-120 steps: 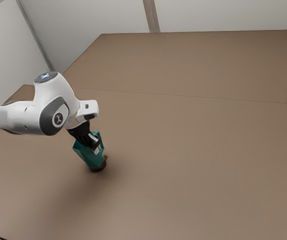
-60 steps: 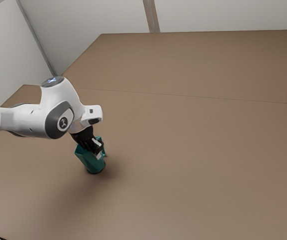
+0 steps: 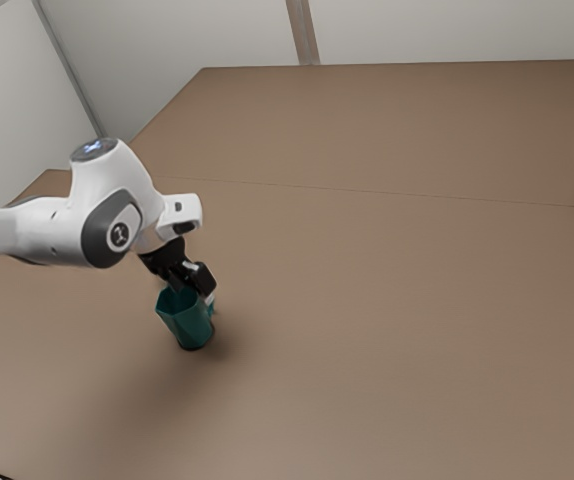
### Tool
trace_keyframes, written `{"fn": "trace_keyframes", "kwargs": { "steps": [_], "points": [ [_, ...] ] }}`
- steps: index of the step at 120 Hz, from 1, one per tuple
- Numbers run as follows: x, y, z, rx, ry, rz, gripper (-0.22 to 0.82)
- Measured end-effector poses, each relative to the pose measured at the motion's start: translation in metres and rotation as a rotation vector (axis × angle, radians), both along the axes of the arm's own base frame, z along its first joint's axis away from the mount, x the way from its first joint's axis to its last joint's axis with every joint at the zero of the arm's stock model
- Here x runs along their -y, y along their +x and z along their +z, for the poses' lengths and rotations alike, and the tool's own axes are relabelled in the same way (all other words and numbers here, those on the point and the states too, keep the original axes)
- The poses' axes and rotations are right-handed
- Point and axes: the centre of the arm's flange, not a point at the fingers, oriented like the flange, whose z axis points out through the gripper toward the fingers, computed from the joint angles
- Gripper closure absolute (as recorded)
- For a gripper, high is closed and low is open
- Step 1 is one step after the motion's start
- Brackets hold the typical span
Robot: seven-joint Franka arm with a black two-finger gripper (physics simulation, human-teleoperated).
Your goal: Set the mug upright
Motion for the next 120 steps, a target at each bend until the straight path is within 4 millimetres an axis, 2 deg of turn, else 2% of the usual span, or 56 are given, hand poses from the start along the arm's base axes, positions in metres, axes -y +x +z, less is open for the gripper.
{"fn": "trace_keyframes", "kwargs": {
  "steps": [24,46,76,85,97,120],
  "points": [
    [0.003,0.009,0.036,0.0,-0.007,0.002,0.06],
    [0.008,0.027,0.079,-0.046,-0.011,0.025,0.04],
    [0.011,0.051,0.113,-0.127,-0.002,0.054,0.03],
    [0.011,0.058,0.13,-0.132,0.003,0.06,0.03],
    [0.011,0.061,0.158,-0.133,0.006,0.069,0.02],
    [0.001,0.063,0.197,-0.136,0.026,0.094,0.02]
  ]
}}
